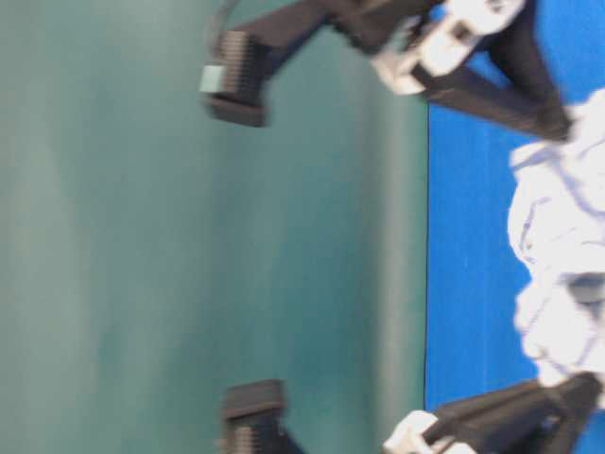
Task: Lift the towel with both arms.
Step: 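Close both grippers on opposite edges of the striped towel, then lift the towel with both grippers up and away from the table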
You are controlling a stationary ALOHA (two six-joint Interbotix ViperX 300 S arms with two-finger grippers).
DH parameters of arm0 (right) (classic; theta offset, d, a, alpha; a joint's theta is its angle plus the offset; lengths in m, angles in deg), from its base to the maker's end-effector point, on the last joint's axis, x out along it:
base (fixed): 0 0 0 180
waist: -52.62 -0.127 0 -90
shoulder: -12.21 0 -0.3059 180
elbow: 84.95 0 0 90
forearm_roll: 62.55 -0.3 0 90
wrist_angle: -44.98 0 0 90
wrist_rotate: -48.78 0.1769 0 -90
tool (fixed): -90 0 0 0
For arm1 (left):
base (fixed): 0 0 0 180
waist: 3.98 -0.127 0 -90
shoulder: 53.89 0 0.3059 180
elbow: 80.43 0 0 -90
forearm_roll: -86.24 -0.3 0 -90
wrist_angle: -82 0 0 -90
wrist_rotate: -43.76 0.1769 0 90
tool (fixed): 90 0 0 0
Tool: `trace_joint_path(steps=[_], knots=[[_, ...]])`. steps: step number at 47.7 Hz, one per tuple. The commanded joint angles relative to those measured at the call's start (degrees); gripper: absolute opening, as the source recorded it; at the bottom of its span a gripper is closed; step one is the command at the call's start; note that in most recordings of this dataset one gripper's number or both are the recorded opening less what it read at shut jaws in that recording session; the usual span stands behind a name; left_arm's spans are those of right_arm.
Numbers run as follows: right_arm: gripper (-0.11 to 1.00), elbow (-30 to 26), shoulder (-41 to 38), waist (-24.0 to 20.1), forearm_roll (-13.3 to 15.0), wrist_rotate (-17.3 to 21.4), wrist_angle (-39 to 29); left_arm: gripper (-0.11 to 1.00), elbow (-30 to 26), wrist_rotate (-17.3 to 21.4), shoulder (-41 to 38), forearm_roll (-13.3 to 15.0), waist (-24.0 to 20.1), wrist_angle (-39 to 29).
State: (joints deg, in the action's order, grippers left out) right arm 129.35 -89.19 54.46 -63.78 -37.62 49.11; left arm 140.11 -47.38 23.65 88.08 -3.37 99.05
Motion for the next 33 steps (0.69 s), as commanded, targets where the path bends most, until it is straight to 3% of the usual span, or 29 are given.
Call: trace_joint_path(steps=[1,14,33], knots=[[0.02,-2.02,4.83,0.79,-0.09,-0.18,-1.85,0.07,-1.67,0.09,5.27,0.18,-0.35,-2.55],[0.02,-8.17,13.71,2.20,0.79,-0.70,-12.57,0.07,-4.57,0.26,18.02,0.18,-0.44,-13.36],[0.02,-22.24,20.21,2.46,5.98,-0.79,-28.04,0.07,-12.39,0.97,33.75,-0.09,-0.97,-26.98]])
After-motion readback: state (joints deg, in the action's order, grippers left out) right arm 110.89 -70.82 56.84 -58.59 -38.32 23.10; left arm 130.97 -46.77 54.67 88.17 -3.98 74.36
